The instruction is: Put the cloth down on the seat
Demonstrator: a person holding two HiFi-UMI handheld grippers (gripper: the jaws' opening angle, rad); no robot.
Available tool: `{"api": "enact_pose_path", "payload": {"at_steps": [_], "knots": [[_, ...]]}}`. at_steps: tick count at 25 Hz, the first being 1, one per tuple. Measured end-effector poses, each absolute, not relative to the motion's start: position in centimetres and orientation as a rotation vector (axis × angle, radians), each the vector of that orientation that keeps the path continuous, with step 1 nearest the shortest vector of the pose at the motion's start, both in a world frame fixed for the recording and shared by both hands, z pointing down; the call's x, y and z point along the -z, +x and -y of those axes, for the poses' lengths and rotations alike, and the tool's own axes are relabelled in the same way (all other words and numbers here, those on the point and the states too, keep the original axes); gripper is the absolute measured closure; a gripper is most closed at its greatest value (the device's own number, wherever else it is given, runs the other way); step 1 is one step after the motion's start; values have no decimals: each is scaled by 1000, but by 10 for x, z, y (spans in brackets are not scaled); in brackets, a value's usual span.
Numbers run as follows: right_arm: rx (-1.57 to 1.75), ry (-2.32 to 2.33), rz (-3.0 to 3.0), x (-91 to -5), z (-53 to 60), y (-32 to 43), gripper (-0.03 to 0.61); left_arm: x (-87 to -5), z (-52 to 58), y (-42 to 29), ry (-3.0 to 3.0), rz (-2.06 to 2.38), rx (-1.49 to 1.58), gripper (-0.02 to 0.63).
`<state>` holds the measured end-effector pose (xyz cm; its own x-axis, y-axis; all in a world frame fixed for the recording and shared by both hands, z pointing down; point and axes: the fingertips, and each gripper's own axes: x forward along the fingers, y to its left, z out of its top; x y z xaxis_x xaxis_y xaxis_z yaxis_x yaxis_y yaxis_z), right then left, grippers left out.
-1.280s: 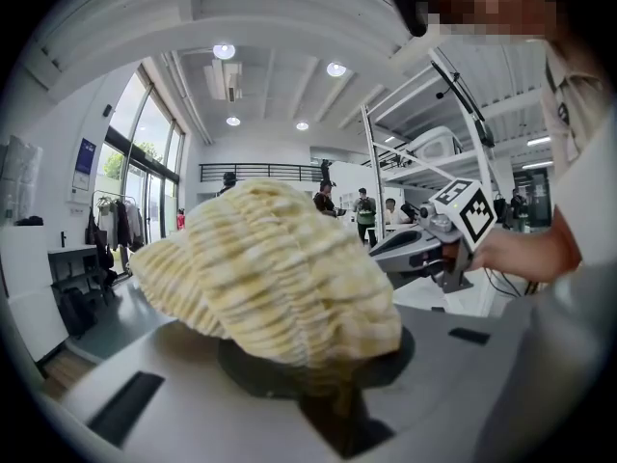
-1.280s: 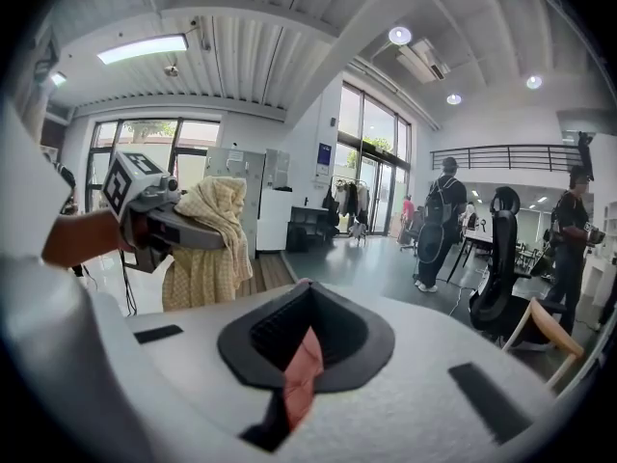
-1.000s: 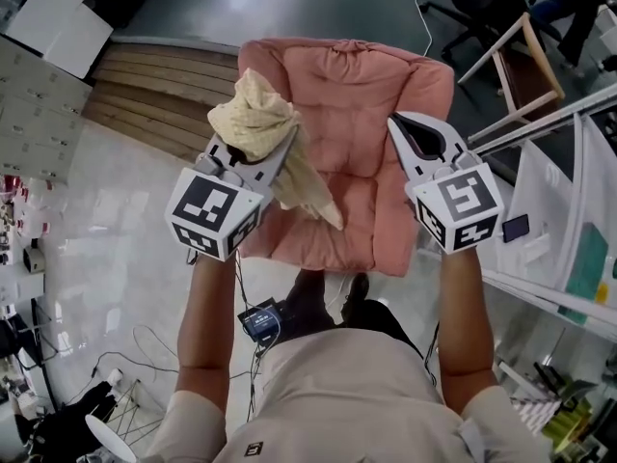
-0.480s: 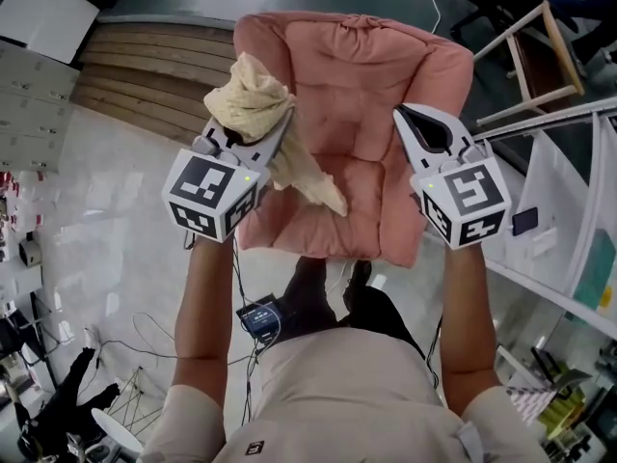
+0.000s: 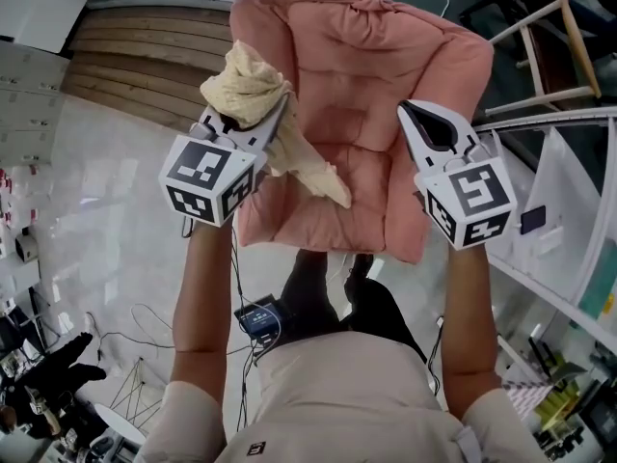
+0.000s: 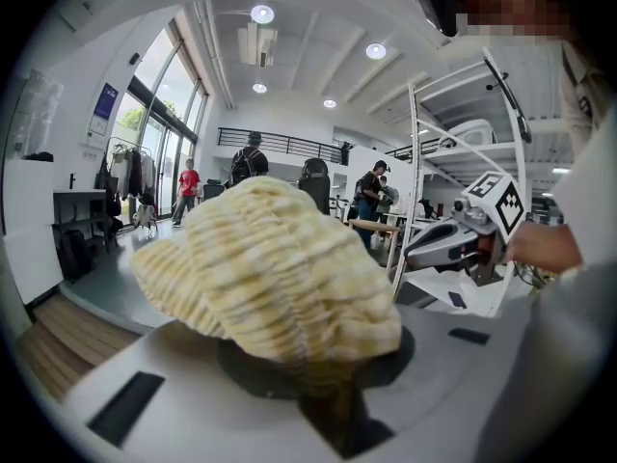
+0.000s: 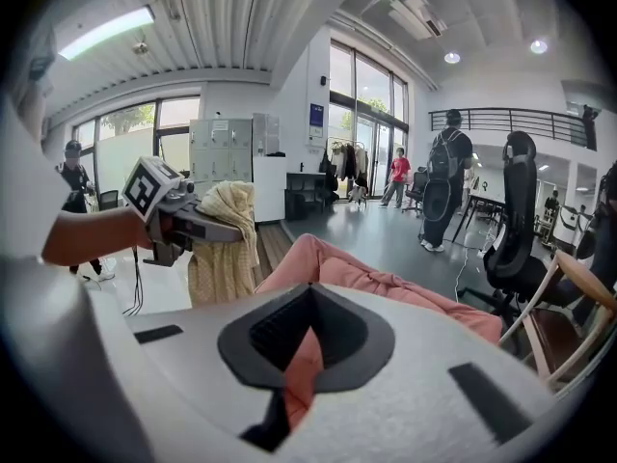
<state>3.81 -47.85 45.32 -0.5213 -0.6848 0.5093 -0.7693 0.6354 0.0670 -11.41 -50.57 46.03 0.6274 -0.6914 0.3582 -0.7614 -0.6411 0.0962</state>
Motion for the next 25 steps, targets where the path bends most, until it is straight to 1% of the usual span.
{"api": "enact_pose_path", "payload": {"at_steps": [25], "knots": [[-329,1028,2303,-557,521,-6,586,-613,565,-175,2383,1223,-453,543]]}}
